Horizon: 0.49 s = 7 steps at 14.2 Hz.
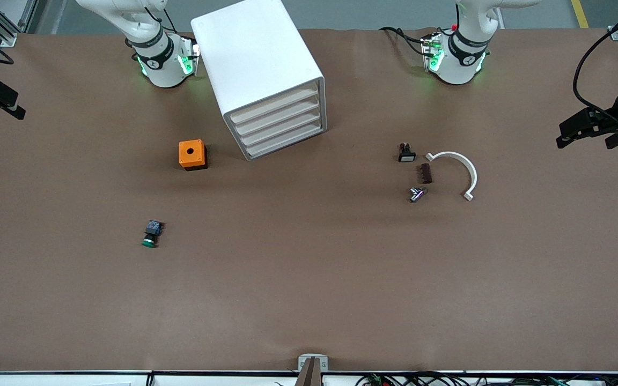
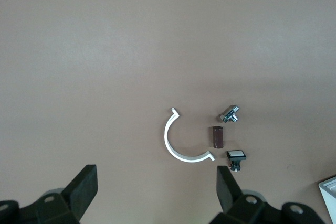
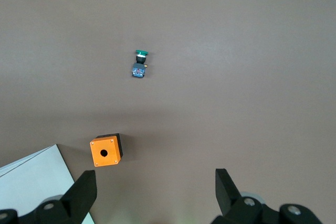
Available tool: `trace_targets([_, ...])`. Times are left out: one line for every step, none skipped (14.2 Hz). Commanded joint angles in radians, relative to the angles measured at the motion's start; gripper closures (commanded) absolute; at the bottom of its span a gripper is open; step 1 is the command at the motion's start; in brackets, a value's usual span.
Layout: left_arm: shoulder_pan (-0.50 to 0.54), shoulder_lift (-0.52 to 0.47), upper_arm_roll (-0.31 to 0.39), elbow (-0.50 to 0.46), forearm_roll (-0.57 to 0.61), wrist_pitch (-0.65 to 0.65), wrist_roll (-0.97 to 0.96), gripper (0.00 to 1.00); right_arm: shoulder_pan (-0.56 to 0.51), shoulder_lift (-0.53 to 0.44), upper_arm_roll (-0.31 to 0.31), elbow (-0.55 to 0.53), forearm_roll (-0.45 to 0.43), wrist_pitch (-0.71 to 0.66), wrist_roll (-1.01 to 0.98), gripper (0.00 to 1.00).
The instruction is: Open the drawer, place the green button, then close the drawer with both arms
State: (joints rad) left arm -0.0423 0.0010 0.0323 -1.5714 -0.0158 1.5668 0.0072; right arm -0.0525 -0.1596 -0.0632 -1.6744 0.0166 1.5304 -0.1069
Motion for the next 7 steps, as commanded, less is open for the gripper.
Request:
trace_targets([-0.001, 0.008, -0.002, 0.021, 0.025, -0.03, 0.019, 0.0, 0.003, -0.02, 0.003, -0.015, -0.012, -0.001, 0.001, 0.0])
trace_targets([-0.004, 0.01, -0.002, 0.027, 0.025, -0.031, 0.014, 0.0, 0.003, -0.021, 0.003, -0.015, -0.012, -0.003, 0.001, 0.0])
trace_targets([-0.002, 0.01, -0.002, 0.027, 0.023, -0.031, 0.011, 0.0, 0.003, -0.02, 0.003, -0.015, -0.012, -0.001, 0.001, 0.0])
trace_targets([-0.001, 0.01, -0.002, 0.027, 0.023, -0.031, 0.008, 0.0, 0.003, -0.021, 0.003, -0.015, -0.012, 0.002, 0.001, 0.0])
trace_targets([0.002, 0.01, -0.002, 0.027, 0.023, -0.031, 0.008, 0.0, 0.0, -0.02, 0.002, -0.016, -0.012, 0.001, 0.001, 0.0])
trace_targets([0.005, 0.011, -0.002, 0.022, 0.022, -0.031, 0.007, 0.0, -0.001, -0.021, 0.0, -0.016, -0.012, -0.002, 0.001, 0.0])
trace_targets([0.005, 0.016, 0.0, 0.022, 0.022, -0.033, 0.004, 0.0, -0.004, -0.02, 0.0, -0.016, -0.012, -0.003, 0.001, 0.0])
